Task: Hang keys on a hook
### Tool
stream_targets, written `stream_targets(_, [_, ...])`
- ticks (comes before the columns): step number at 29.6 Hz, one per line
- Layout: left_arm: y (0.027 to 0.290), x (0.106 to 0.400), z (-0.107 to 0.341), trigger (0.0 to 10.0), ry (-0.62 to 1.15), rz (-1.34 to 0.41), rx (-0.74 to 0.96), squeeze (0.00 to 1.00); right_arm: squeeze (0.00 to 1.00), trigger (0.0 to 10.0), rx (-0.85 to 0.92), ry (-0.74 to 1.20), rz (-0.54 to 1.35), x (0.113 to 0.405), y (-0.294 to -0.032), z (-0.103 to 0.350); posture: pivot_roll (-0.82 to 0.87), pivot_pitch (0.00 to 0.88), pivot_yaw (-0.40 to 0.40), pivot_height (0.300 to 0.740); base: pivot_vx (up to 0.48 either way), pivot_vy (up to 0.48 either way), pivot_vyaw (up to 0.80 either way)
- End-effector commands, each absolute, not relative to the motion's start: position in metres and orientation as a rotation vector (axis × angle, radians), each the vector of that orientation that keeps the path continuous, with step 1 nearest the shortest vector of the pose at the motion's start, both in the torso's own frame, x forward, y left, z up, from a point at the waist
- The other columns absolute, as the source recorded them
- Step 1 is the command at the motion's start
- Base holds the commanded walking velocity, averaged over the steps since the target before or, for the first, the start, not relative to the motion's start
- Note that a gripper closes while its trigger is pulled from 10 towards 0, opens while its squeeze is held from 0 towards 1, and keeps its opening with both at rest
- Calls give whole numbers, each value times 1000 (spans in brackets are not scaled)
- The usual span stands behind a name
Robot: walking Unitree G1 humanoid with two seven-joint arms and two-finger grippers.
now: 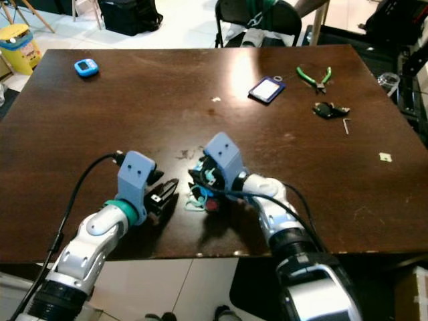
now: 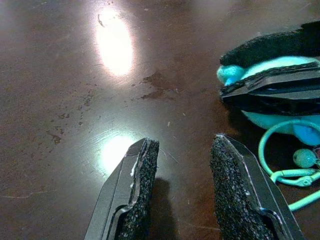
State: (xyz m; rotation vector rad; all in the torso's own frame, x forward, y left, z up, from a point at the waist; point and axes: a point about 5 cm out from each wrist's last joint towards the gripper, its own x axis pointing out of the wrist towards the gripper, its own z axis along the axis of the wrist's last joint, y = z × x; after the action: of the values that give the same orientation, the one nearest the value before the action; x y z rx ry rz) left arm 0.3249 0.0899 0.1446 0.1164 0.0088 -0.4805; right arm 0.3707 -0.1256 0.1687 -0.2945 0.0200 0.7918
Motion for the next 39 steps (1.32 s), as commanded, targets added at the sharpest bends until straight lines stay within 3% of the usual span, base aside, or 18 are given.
stream_targets(1, [92,324,138,10000,28,-471,124,0,0,0,-238,27,778,367,-126,164,-93,162,100,740,0,0,0])
stream_targets(6, [95,324,138,10000,24,-462,120,0,0,0,-110,-181,717,359,-119,201,-100,142,101,740,0,0,0])
stream_targets(16, [99,325,137,10000,29,-448,118,0,0,235,-79,-229,766,341,-110,218,-92,145,104,740,0,0,0])
stream_targets(17, [100,325,136,10000,31,-445,118,0,0,10000,-148,-195,807,336,-114,212,-92,147,103,740,0,0,0])
stream_targets(18, [100,325,136,10000,31,-445,118,0,0,10000,-148,-195,807,336,-114,212,-92,147,103,740,0,0,0])
stream_targets(19, [101,325,136,10000,32,-443,118,0,325,10000,-248,-152,849,331,-126,208,-95,149,99,740,0,0,0])
stream_targets(20, [102,325,135,10000,32,-441,118,0,1000,10000,-350,-90,899,325,-143,204,-102,151,95,740,0,0,0])
stream_targets(21, [102,325,135,10000,32,-441,118,0,1000,10000,-350,-90,899,325,-143,204,-102,151,95,740,0,0,0])
stream_targets(26, [101,327,136,10000,30,-440,116,0,1000,10000,-616,88,984,321,-193,202,-124,156,93,740,0,0,0])
stream_targets(28, [101,328,136,10000,29,-441,117,0,1000,10000,-649,110,990,324,-198,203,-126,157,92,740,0,0,0])
stream_targets(31, [100,329,137,10000,28,-442,118,0,1000,10000,-661,113,982,331,-198,206,-118,157,89,740,0,0,0])
stream_targets(34, [100,330,138,10000,25,-438,119,0,1000,10000,-660,76,974,352,-183,215,-101,157,85,740,0,0,0])
stream_targets(39, [102,330,138,10000,24,-431,122,0,1000,10000,-620,54,992,362,-163,214,-82,161,81,740,0,0,0])
